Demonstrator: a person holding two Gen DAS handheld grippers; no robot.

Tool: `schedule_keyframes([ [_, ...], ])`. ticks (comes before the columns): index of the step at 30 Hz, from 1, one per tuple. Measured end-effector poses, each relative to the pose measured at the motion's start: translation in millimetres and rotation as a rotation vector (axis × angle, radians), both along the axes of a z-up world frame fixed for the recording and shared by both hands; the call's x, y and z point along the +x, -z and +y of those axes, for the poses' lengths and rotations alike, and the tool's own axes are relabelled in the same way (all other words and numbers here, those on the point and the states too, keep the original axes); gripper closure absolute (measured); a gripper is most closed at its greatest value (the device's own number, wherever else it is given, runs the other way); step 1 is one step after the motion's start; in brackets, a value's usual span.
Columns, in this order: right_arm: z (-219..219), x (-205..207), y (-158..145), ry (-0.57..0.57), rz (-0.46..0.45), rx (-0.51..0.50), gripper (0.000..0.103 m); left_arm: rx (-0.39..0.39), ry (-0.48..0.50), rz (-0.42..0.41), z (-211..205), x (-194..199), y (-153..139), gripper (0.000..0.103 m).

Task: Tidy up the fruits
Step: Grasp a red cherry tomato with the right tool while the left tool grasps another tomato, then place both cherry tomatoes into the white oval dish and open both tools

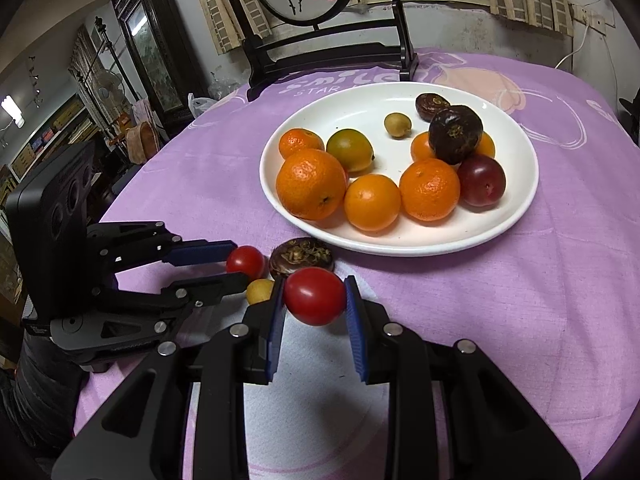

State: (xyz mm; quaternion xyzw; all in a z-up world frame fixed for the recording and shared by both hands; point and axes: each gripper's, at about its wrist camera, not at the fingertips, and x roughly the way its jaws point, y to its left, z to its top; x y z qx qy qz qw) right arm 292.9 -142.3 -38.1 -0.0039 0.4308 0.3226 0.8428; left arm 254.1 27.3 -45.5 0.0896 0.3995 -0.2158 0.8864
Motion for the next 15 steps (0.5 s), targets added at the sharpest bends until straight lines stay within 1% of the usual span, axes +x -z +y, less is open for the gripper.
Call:
schedule_keyframes([
  [5, -1.3, -1.6, -1.2, 0.007, -0.002, 0.01, 0.074, -0.044, -0.031, 0.013, 0.1, 7.6, 0.0, 0.073],
  [7, -2.1, -2.0, -1.4, 0.011, -0.003, 0.013, 0.074, -0.029, -0.044, 0.01, -3.3, 7.9, 1.2, 0.073],
  [9, -3.0, -2.5, -2.7, 0.013, -0.005, 0.02, 0.074, 0.021, -0.065, 0.018, -7.6, 8.8, 7.2, 0.073],
  [10, -3.6, -3.0, -3.6, 0.014, -0.007, 0.024, 0.074, 0.024, -0.07, 0.051, -8.4, 11.2, 11.7, 0.073],
  [12, -5.9, -3.8, -5.6, 0.014, -0.011, 0.032, 0.074, -0.003, -0.082, 0.061, -6.5, 13.0, 11.3, 0.073],
  [15, -8.3, -3.7, -7.9, 0.011, -0.017, 0.042, 0.074, -0.004, -0.083, 0.06, -6.0, 13.4, 11.5, 0.074],
])
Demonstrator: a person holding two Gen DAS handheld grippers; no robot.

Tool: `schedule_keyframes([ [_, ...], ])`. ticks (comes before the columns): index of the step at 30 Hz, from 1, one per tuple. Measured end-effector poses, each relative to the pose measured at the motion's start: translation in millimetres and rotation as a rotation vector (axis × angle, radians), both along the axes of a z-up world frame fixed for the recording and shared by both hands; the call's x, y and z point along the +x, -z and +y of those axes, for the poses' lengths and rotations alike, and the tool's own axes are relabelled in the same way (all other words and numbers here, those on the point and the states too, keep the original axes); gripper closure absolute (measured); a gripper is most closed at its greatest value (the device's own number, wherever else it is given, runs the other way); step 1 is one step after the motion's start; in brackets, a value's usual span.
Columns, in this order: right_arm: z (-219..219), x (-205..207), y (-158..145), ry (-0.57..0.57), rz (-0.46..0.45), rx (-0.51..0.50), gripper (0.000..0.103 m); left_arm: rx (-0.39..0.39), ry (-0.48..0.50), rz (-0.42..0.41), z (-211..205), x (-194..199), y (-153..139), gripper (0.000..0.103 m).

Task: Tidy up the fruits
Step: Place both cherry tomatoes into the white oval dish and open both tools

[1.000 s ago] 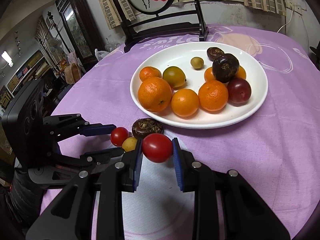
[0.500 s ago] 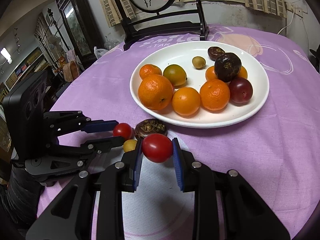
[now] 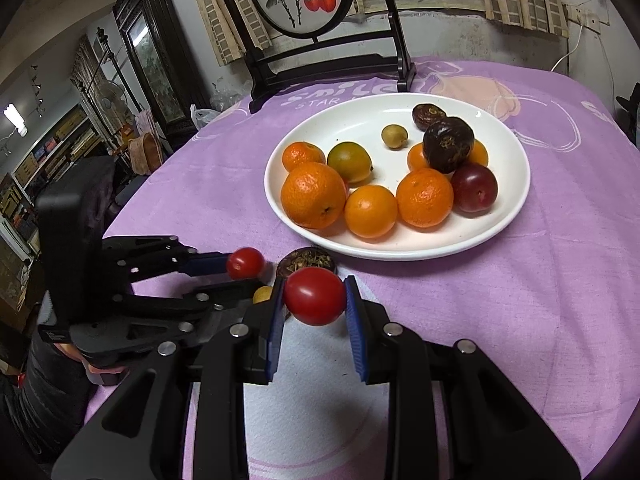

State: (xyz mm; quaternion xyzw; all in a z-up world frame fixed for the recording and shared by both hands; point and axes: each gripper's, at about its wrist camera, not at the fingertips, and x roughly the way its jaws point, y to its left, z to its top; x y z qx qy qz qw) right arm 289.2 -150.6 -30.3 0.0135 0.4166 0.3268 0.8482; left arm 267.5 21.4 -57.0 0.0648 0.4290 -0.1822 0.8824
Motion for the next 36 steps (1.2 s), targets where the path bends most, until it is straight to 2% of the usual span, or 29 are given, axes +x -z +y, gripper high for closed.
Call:
schedule_keyframes([
  [4, -2.2, -1.0, -3.3, -0.011, 0.0, 0.05, 0.074, -0.04, 0.004, -0.026, 6.8, -6.4, -12.8, 0.074],
  [9, -6.7, 9.0, -24.8, 0.078, -0.132, 0.131, 0.073, -0.163, -0.016, -0.143, 13.9, -19.3, -51.6, 0.074],
  [11, -6.8, 23.4, -30.9, 0.12, -0.162, 0.147, 0.073, -0.234, -0.056, -0.171, 14.2, -8.7, -64.8, 0.074],
  [13, -3.0, 35.6, -33.6, 0.15, -0.199, 0.121, 0.074, -0.283, -0.093, -0.183, 10.6, 10.2, -75.2, 0.074],
  [16, 1.1, 59.2, -31.1, 0.174, -0.209, 0.117, 0.074, -0.263, -0.146, -0.213, -0.1, 40.7, -85.4, 0.074],
  [19, 2.1, 75.0, -26.7, 0.187, -0.221, 0.122, 0.071, -0.29, -0.183, -0.181, -3.1, 76.4, -83.7, 0.074],
  [20, -0.4, 77.3, -26.0, 0.206, -0.228, 0.111, 0.064, -0.274, -0.197, -0.165, -6.4, 87.6, -80.1, 0.074],
  [21, -3.9, 78.0, -25.7, 0.228, -0.229, 0.108, 0.047, -0.252, -0.205, -0.161, -8.0, 92.3, -76.8, 0.074],
  [22, -10.6, 75.4, -26.6, 0.259, -0.232, 0.112, 0.045, -0.233, -0.222, -0.156, -9.7, 98.5, -74.7, 0.07],
  [23, -15.0, 72.8, -28.7, 0.267, -0.235, 0.128, 0.045, -0.227, -0.246, -0.14, -8.3, 103.1, -72.5, 0.046],
  [24, -17.5, 69.1, -31.0, 0.264, -0.233, 0.137, 0.045, -0.221, -0.293, -0.13, -5.4, 106.5, -72.4, 0.036],
  [25, -19.5, 66.2, -33.7, 0.259, -0.225, 0.144, 0.045, -0.226, -0.325, -0.135, 0.1, 102.7, -73.7, 0.017],
  [26, -21.4, 60.6, -37.0, 0.257, -0.211, 0.149, 0.045, -0.259, -0.34, -0.146, 7.0, 99.9, -77.6, 0.01],
  [29, -18.4, 41.8, -43.0, 0.229, -0.169, 0.183, 0.045, -0.31, -0.389, -0.161, 24.8, 88.7, -92.0, 0.01],
  [32, -5.3, 21.9, -39.3, 0.168, -0.123, 0.194, 0.045, -0.309, -0.47, -0.194, 39.0, 68.3, -102.6, 0.002],
  [36, 19.2, 8.7, -25.1, 0.127, -0.057, 0.1, 0.045, -0.276, -0.612, -0.235, 64.7, 29.8, -93.1, 0.002],
])
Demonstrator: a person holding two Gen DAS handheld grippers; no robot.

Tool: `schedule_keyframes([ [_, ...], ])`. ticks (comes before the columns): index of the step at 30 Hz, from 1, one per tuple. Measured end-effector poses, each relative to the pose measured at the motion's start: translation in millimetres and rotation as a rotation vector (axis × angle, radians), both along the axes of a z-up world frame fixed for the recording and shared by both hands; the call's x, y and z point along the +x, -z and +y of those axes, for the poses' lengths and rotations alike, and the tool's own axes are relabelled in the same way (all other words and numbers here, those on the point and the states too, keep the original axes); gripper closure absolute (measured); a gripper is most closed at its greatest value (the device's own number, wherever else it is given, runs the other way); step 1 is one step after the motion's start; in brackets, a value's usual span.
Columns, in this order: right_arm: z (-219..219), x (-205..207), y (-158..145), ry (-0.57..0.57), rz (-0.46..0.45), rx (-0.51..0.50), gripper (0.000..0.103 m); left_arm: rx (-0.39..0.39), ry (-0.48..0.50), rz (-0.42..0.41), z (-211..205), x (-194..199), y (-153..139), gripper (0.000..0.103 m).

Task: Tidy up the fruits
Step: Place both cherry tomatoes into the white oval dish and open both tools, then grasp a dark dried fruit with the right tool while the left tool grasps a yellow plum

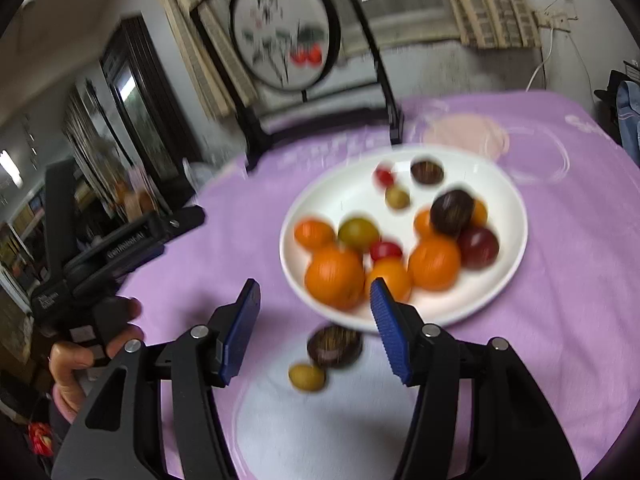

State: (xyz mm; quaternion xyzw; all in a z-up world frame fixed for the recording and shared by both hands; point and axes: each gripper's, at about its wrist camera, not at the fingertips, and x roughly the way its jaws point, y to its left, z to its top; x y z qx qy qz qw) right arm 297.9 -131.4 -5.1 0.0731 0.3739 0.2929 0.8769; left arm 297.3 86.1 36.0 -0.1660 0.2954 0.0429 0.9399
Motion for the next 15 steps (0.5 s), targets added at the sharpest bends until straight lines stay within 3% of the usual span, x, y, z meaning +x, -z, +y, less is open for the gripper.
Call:
schedule_keyframes([
  [4, 12.5, 2.8, 24.1, -0.02, 0.099, -0.06, 0.045, 0.007, -0.137, 0.076, 25.4, -20.7, 24.6, 0.002],
  [10, 27.1, 5.6, 47.3, -0.001, 0.089, -0.184, 0.045, -0.035, -0.183, 0.134, 46.4, -29.8, 37.0, 0.002],
  [15, 32.8, 7.5, 52.2, 0.004, 0.079, -0.174, 0.046, -0.018, -0.164, 0.112, 41.5, -37.0, 32.6, 0.002],
])
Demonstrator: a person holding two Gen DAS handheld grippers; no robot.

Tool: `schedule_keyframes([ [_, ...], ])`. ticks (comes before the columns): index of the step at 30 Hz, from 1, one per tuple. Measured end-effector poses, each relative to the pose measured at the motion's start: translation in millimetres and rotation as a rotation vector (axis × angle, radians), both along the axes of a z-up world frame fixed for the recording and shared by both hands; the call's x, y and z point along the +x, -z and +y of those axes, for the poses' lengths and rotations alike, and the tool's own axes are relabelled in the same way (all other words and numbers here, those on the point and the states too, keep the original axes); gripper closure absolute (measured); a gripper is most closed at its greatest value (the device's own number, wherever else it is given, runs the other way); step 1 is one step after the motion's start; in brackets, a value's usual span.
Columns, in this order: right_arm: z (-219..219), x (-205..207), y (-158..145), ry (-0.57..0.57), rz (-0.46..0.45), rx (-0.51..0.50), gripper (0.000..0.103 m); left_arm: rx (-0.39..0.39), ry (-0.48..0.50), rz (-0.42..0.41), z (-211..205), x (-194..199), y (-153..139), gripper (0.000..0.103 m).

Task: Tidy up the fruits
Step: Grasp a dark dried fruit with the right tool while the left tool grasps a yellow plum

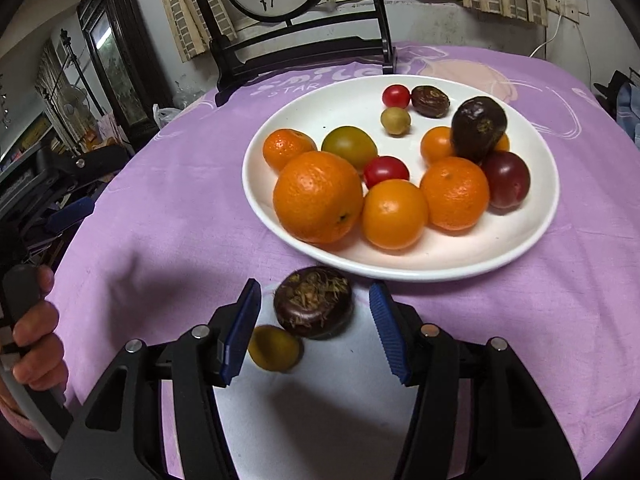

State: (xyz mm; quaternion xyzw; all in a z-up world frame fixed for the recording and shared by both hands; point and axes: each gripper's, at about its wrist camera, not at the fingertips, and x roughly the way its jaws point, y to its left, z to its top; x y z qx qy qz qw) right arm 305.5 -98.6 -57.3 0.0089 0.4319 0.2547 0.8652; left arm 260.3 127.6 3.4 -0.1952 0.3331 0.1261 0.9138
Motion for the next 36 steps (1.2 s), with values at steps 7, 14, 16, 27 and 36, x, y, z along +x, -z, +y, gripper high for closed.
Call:
schedule_keyframes([
  [7, 10.9, 2.1, 4.1, 0.02, -0.025, -0.071, 0.052, 0.028, 0.017, -0.011, -6.8, -3.3, -6.3, 0.002],
  [14, 18.0, 2.4, 5.2, 0.021, -0.036, -0.109, 0.059, -0.001, 0.008, -0.017, -3.1, -5.7, -7.2, 0.002],
  [16, 17.3, 2.2, 5.2, 0.018, -0.035, -0.112, 0.059, 0.001, 0.01, -0.015, -3.8, -5.4, -7.2, 0.002],
  [27, -16.8, -16.4, -28.2, 0.011, -0.032, 0.093, 0.06, 0.028, 0.05, 0.015, -12.1, -0.2, -1.4, 0.002],
  [36, -86.3, -11.1, -56.9, 0.231, -0.138, 0.229, 0.06, 0.031, 0.089, 0.07, -20.7, 5.9, 10.7, 0.002],
])
